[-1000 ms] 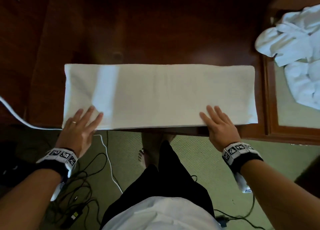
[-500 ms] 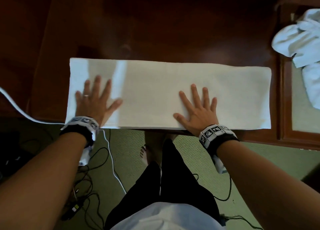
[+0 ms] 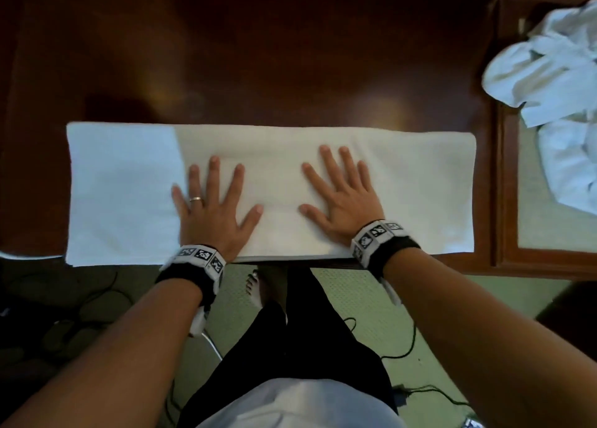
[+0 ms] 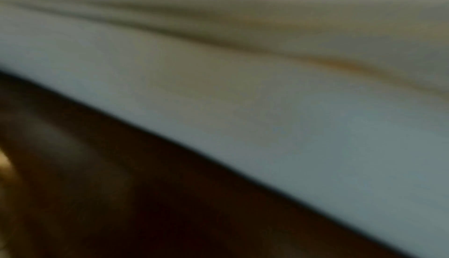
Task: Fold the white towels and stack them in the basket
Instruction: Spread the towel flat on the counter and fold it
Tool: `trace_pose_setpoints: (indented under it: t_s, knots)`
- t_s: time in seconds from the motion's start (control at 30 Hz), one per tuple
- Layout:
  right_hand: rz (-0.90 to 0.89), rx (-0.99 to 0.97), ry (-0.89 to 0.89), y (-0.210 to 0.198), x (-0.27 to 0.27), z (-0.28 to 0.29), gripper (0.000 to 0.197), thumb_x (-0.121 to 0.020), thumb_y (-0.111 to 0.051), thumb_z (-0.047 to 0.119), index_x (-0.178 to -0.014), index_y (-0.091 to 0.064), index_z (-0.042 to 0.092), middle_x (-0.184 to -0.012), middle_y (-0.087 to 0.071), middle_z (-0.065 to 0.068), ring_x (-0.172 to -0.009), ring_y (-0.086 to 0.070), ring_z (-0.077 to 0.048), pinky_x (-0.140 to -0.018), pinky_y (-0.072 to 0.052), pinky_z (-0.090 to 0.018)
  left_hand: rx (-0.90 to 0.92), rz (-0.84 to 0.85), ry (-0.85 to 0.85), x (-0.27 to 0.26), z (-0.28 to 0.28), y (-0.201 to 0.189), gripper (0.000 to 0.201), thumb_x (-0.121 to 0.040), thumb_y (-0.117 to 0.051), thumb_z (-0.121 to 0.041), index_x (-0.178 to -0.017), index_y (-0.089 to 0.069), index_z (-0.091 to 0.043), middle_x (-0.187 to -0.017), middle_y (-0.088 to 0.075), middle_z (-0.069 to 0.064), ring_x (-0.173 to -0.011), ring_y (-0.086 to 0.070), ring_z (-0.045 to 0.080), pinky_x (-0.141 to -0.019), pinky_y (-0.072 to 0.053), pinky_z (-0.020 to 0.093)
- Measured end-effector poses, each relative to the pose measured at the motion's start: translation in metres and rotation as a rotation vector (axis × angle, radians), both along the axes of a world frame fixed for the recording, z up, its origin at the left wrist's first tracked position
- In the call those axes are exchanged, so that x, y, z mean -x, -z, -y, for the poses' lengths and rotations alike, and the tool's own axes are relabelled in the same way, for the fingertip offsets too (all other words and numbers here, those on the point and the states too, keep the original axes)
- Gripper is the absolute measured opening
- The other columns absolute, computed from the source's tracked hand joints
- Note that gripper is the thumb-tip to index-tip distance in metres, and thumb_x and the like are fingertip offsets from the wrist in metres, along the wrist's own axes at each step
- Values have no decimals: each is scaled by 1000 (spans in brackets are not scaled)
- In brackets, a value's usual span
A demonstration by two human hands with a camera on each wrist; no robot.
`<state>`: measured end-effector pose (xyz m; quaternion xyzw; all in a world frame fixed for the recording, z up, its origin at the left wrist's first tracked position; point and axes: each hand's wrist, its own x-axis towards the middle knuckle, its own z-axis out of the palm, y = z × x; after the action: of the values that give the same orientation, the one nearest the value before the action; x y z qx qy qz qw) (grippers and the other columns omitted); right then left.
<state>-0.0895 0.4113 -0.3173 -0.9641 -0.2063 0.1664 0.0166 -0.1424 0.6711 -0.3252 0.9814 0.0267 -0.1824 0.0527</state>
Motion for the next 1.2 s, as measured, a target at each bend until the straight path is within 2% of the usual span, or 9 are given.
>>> trace_pose_setpoints:
  t_s: [0.13,0.23,0.33,0.47,0.6,0.7,0.8,0.9,1.2]
  knots:
    - [-19,38,363,-1,-18,109,77,-91,-16,77,-156,3,40,-165,17,4,-152,16,-24,-121,2,-54,4,44,17,0,0,4,81,-91,-19,-75,-160,-8,-35,-169,3,6,-152,-1,43,-115,-8,70]
    - [-25,52,567,-5,-24,140,80,-91,-13,73,-158,0,31,-166,13,0,-152,11,-22,-120,0,-59,0,47,16,-1,2,6,81,-90,-22,-74,-160,-10,-34,-169,3,6,-152,-1,43,-114,-9,71]
    - [46,11,538,-8,-16,112,77,-93,-17,66,-159,-7,26,-166,9,-6,-152,9,-28,-121,1,-57,5,52,13,-1,2,6,81,-90,-24,-73,-160,-13,-33,-169,2,6,-152,-2,43,-114,-10,72]
    - [-21,-6,242,-2,21,89,71,-96,-18,67,-157,0,37,-166,14,-2,-152,13,-27,-122,0,-54,9,59,12,-2,2,5,81,-90,-21,-74,-160,-11,-34,-169,2,6,-152,-2,42,-114,-10,72]
    - [-43,28,579,-4,43,139,70,-95,-16,73,-155,6,43,-164,19,2,-151,16,-25,-121,4,-52,2,61,8,-2,2,6,81,-90,-18,-76,-159,-6,-35,-169,2,7,-152,-2,42,-115,-9,71]
    - [-17,-34,679,-10,50,153,63,-101,-30,59,-156,-14,34,-167,3,-2,-152,2,-32,-120,-6,-51,19,45,5,-4,1,5,81,-90,-19,-76,-159,-7,-36,-169,1,8,-152,-2,43,-115,-8,71]
    - [155,-273,824,-19,39,152,49,-96,-40,28,-142,-44,10,-155,-30,-18,-135,-35,-42,-109,-32,-47,1,10,4,-6,0,2,77,-93,-14,-76,-158,0,-38,-169,7,5,-153,2,41,-116,-6,69]
    - [109,-346,1120,-32,24,159,42,-94,-42,7,-136,-49,5,-140,-44,-22,-122,-48,-41,-98,-39,-40,-33,-69,2,-11,-1,-3,80,-88,-10,-80,-156,12,-43,-167,20,0,-153,11,35,-119,-1,65]
    - [-292,-450,1337,-34,5,179,46,-82,-71,24,-122,-60,5,-116,-66,-18,-99,-63,-35,-82,-50,-37,-44,-170,-49,-18,11,-20,80,-93,-26,-75,-157,6,-41,-167,18,-2,-154,9,33,-122,-7,58]
